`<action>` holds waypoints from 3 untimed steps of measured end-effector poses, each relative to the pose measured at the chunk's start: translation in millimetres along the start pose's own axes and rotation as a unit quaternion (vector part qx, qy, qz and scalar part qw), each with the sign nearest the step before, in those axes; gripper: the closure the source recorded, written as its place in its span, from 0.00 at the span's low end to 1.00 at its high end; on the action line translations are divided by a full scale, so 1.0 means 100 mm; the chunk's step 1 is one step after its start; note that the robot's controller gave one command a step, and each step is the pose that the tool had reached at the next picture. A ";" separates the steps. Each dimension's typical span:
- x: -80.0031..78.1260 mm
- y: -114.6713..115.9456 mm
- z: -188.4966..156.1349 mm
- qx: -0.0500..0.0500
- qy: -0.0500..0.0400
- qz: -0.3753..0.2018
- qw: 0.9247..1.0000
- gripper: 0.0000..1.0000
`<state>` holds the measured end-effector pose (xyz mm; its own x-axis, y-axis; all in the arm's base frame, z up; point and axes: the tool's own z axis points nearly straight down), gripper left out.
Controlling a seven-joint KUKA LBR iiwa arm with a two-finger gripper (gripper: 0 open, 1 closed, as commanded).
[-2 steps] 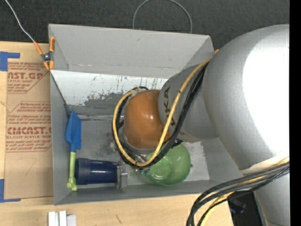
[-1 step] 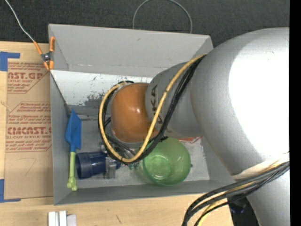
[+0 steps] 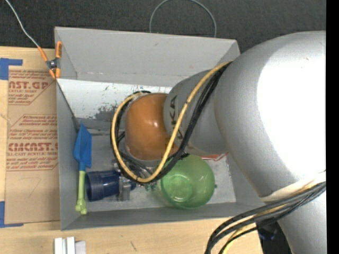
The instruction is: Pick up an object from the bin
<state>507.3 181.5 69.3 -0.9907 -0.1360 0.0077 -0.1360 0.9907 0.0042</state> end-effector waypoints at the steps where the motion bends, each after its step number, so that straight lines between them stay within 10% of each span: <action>1: -0.07 0.09 -0.54 -0.001 -0.003 -0.003 1.000 1.00; 2: -0.08 0.23 -1.40 0.000 0.001 0.026 1.000 1.00; 3: -0.17 0.11 -0.07 -0.001 -0.003 -0.010 1.000 1.00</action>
Offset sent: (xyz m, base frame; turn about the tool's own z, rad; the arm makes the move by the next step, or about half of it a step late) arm 0.0062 0.0251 0.1539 0.0609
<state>523.2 194.5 76.3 -0.9878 -0.1556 0.0020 -0.1556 0.9878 0.0061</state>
